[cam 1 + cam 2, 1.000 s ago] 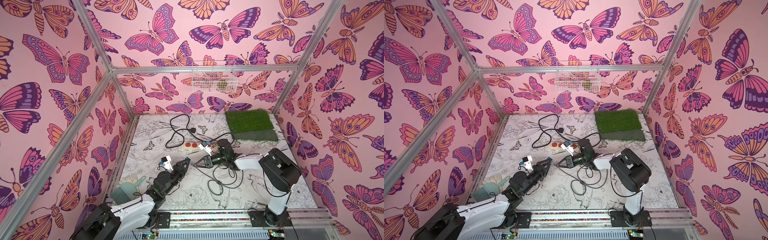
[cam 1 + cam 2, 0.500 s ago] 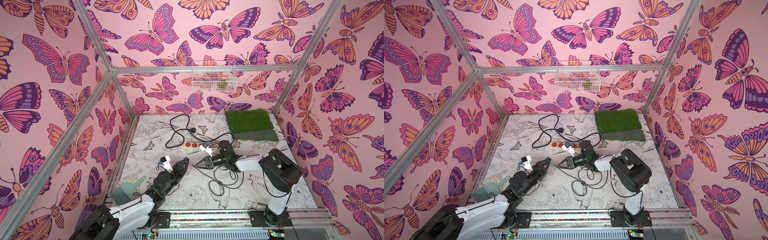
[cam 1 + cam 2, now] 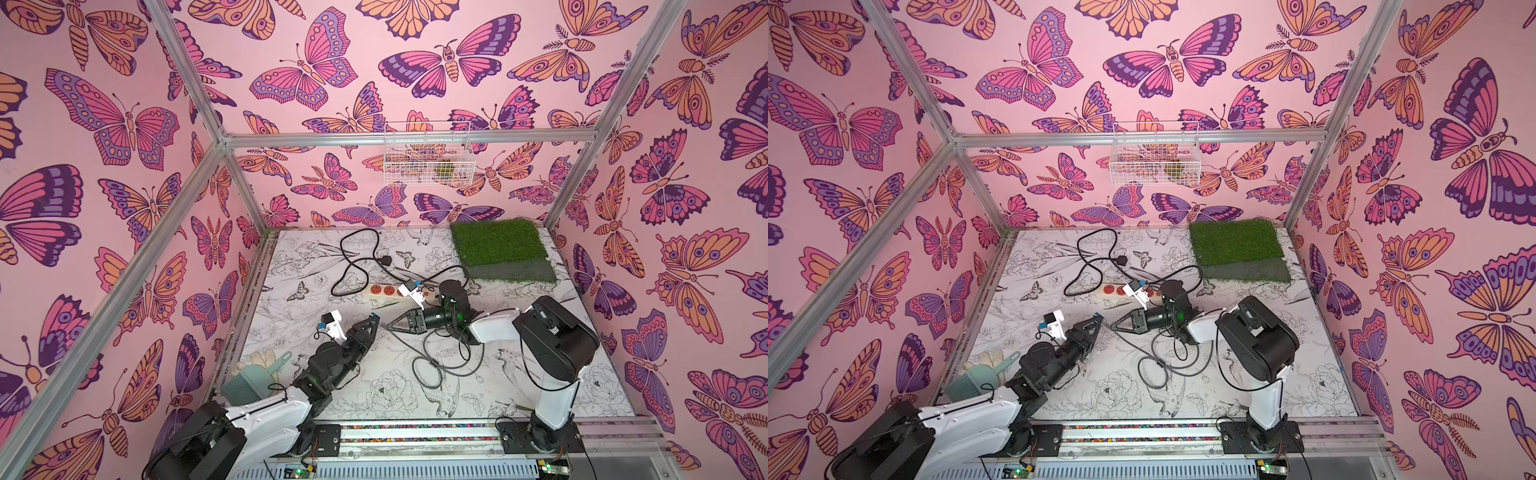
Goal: Charge mp3
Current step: Insert the charging cable into the MP3 player.
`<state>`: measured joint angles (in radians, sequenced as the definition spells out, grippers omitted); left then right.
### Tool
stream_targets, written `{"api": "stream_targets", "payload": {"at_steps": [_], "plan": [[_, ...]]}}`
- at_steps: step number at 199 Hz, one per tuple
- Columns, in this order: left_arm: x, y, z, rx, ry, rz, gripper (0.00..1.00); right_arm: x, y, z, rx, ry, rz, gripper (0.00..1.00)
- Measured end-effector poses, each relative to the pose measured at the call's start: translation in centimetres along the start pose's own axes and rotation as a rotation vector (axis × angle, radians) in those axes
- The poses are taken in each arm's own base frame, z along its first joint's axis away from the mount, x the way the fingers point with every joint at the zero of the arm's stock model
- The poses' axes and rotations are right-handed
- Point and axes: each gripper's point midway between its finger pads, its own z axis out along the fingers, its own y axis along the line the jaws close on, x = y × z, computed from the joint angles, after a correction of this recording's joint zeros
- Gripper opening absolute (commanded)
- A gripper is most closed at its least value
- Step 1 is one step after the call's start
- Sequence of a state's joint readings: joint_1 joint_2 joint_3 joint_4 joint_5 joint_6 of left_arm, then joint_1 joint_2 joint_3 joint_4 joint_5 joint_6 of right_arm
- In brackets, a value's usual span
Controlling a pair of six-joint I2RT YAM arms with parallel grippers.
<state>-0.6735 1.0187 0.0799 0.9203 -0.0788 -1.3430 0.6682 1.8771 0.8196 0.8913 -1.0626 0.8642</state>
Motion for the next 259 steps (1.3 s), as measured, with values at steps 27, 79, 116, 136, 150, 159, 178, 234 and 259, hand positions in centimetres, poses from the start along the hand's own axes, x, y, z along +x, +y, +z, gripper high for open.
{"api": "stream_targets", "payload": {"at_steps": [27, 79, 116, 136, 150, 159, 178, 234, 259], "plan": [[0.0, 0.0, 0.0, 0.001, 0.000, 0.000, 0.00, -0.1, 0.0, 0.0, -0.006, -0.003, 0.000, 0.00], [-0.2, -0.5, 0.0, 0.018, -0.012, -0.002, 0.00, -0.4, 0.3, 0.0, -0.018, -0.012, -0.008, 0.00], [-0.6, -0.6, 0.0, 0.019, -0.031, -0.002, 0.00, -0.5, 0.5, 0.1, -0.028, -0.017, -0.015, 0.00], [-0.7, -0.8, 0.1, 0.024, -0.035, -0.003, 0.00, -0.3, 0.1, 0.2, -0.028, -0.016, -0.004, 0.00], [-0.8, -1.0, 0.1, 0.028, -0.040, -0.003, 0.00, -0.2, -0.2, 0.2, -0.026, -0.014, 0.003, 0.00], [-0.9, -0.9, 0.1, 0.027, -0.048, -0.004, 0.00, -0.1, -0.3, 0.2, -0.025, -0.014, 0.005, 0.00], [-1.1, -0.9, 0.1, 0.024, -0.062, -0.003, 0.00, 0.0, -0.3, 0.2, -0.028, -0.014, 0.001, 0.00], [-1.1, -0.7, 0.4, 0.018, -0.061, 0.001, 0.00, -0.1, -0.1, 0.2, -0.032, -0.017, 0.003, 0.00], [-0.9, -0.3, 0.6, 0.010, -0.057, 0.000, 0.00, -0.1, 0.0, 0.3, -0.036, -0.016, 0.007, 0.00]]}}
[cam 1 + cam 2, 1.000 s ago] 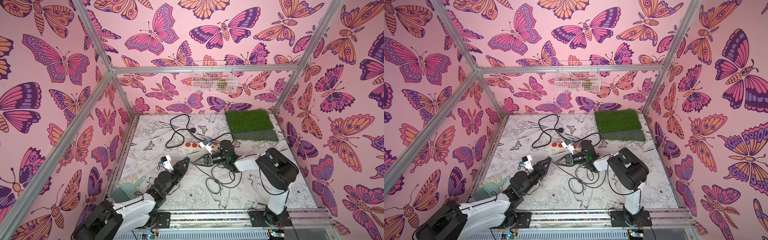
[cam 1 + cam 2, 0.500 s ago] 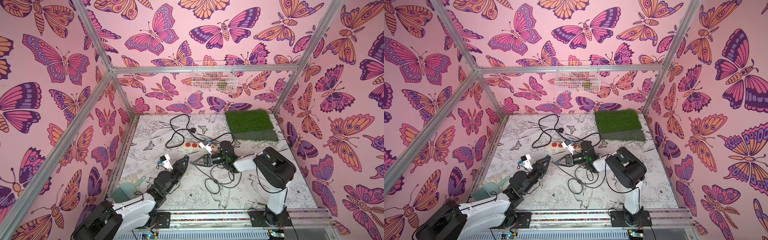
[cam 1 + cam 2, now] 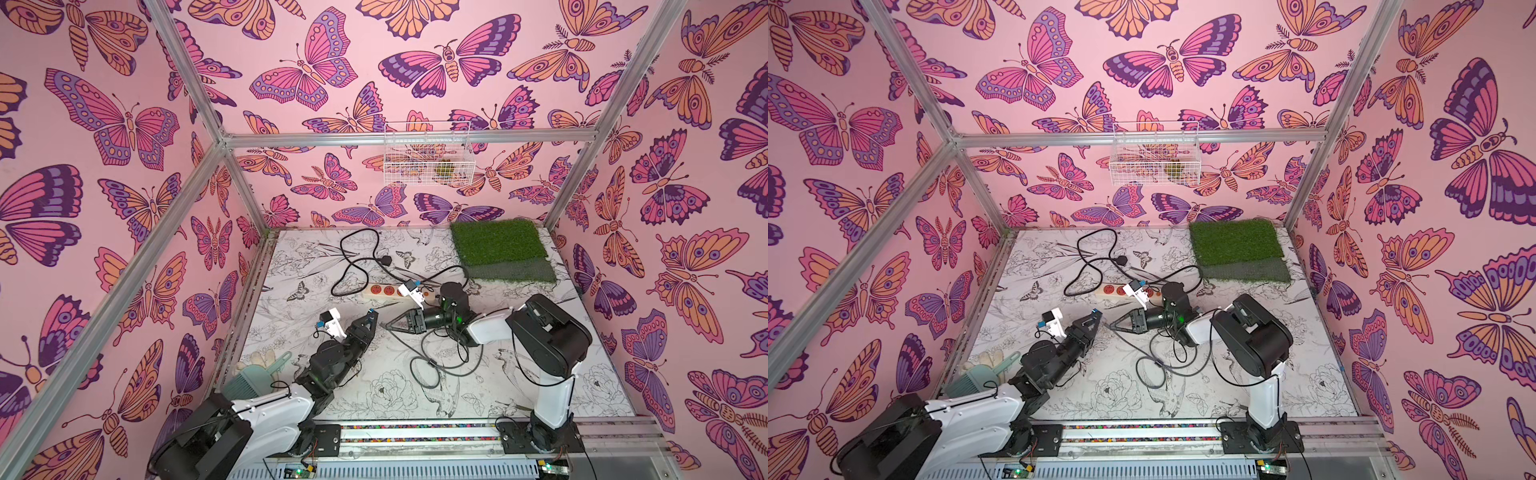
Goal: Charge mp3
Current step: Insert the charging cable into the MP3 player.
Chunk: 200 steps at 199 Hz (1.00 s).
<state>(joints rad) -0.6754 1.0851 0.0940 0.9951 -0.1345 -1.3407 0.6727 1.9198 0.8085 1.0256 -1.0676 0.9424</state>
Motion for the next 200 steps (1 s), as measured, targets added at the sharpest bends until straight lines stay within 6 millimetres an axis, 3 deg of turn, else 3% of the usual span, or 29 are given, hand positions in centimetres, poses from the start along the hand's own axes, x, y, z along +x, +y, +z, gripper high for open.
{"api": "stream_targets", "payload": {"at_steps": [200], "plan": [[0.1, -1.1, -0.2, 0.040, 0.003, -0.016, 0.00, -0.3, -0.5, 0.6, -0.003, 0.007, 0.001, 0.00]]}}
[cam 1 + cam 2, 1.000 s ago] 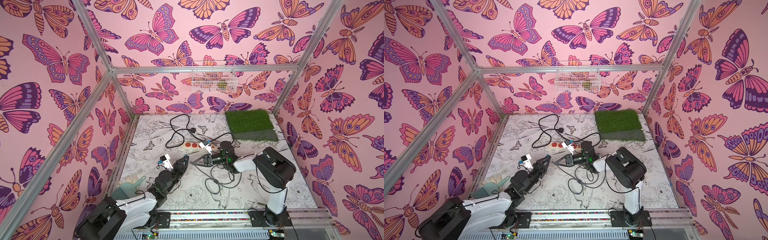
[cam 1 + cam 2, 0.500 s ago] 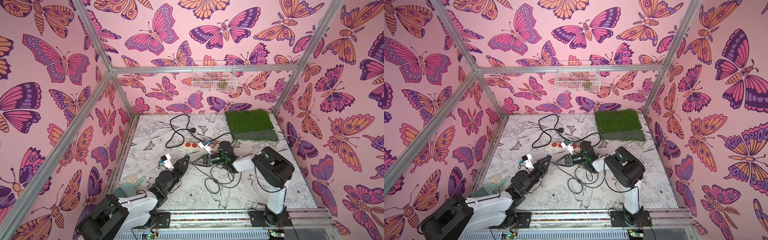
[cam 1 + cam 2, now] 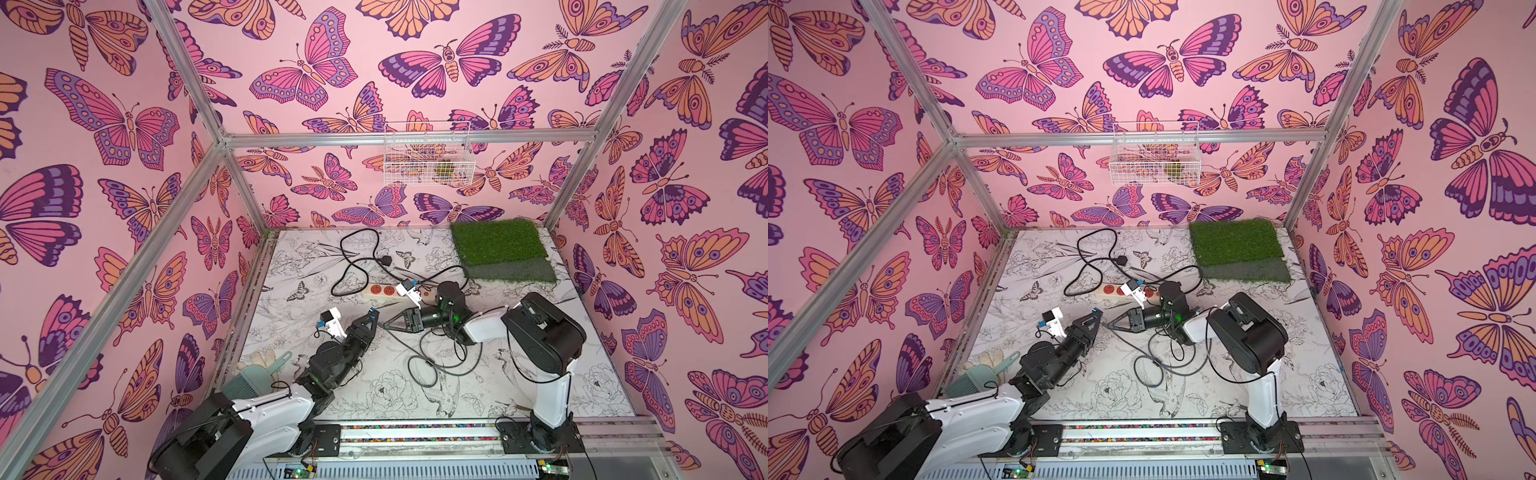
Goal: Charge mp3
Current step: Insert the charging cable into the MP3 player.
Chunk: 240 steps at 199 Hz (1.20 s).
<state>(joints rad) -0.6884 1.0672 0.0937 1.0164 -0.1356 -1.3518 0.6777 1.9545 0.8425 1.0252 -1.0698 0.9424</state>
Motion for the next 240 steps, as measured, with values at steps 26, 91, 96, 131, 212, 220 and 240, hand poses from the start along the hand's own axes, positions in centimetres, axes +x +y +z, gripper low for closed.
{"api": "stream_targets", "payload": {"at_steps": [26, 91, 96, 131, 212, 220, 240], "plan": [[-0.1, -0.2, -0.1, 0.005, -0.001, -0.001, 0.00, 0.0, 0.0, 0.0, -0.002, 0.000, -0.003, 0.00], [0.0, 0.2, -0.3, -0.001, 0.000, -0.002, 0.00, 0.0, 0.0, 0.0, -0.001, 0.000, -0.002, 0.00], [0.0, 0.3, -0.3, -0.002, 0.000, -0.002, 0.00, 0.0, 0.0, 0.0, -0.001, -0.001, -0.002, 0.00], [0.1, 0.7, -0.4, -0.014, 0.003, -0.001, 0.00, 0.0, 0.0, 0.0, -0.001, -0.001, -0.002, 0.00], [0.2, 0.9, -0.2, -0.016, -0.004, -0.001, 0.00, -0.1, 0.2, 0.0, -0.007, -0.003, 0.014, 0.00], [0.1, 0.9, -0.2, -0.014, -0.006, -0.002, 0.00, -0.2, 0.2, 0.0, -0.008, -0.004, 0.014, 0.00], [0.2, 0.7, -0.1, -0.008, -0.009, -0.005, 0.00, -0.2, 0.3, 0.0, -0.008, -0.005, 0.013, 0.00]]}}
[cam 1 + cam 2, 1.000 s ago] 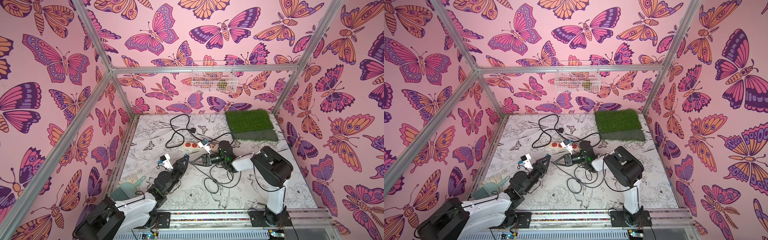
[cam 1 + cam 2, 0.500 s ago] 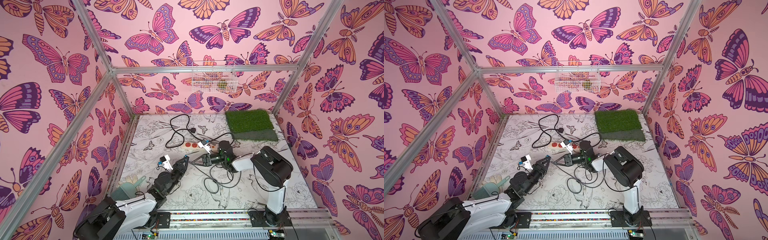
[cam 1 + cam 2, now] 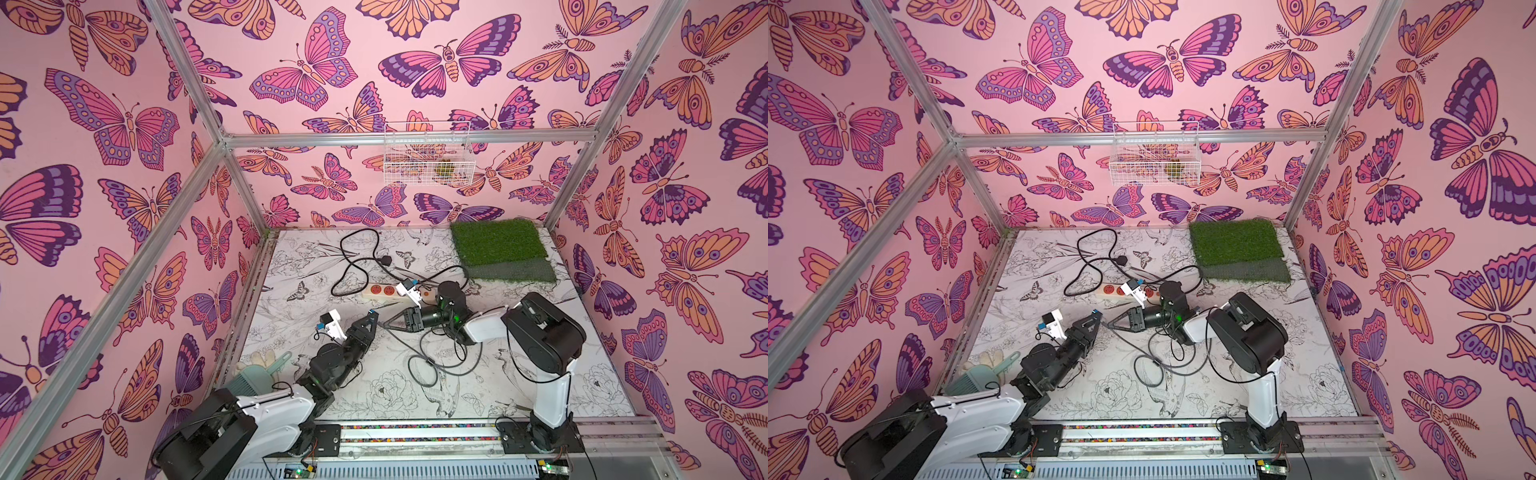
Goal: Charge mp3
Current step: Insert the charging cable into the MP3 player.
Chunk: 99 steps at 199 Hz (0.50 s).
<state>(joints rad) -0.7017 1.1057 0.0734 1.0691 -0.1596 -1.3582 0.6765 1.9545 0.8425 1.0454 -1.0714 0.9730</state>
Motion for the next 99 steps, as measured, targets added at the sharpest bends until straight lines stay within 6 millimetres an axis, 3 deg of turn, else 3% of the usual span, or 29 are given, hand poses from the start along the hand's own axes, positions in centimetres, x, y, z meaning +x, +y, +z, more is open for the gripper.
{"api": "stream_targets", "payload": {"at_steps": [99], "plan": [[0.11, -0.07, -0.06, 0.000, -0.017, -0.004, 0.00, -0.17, -0.17, -0.16, -0.009, -0.006, 0.012, 0.00]]}}
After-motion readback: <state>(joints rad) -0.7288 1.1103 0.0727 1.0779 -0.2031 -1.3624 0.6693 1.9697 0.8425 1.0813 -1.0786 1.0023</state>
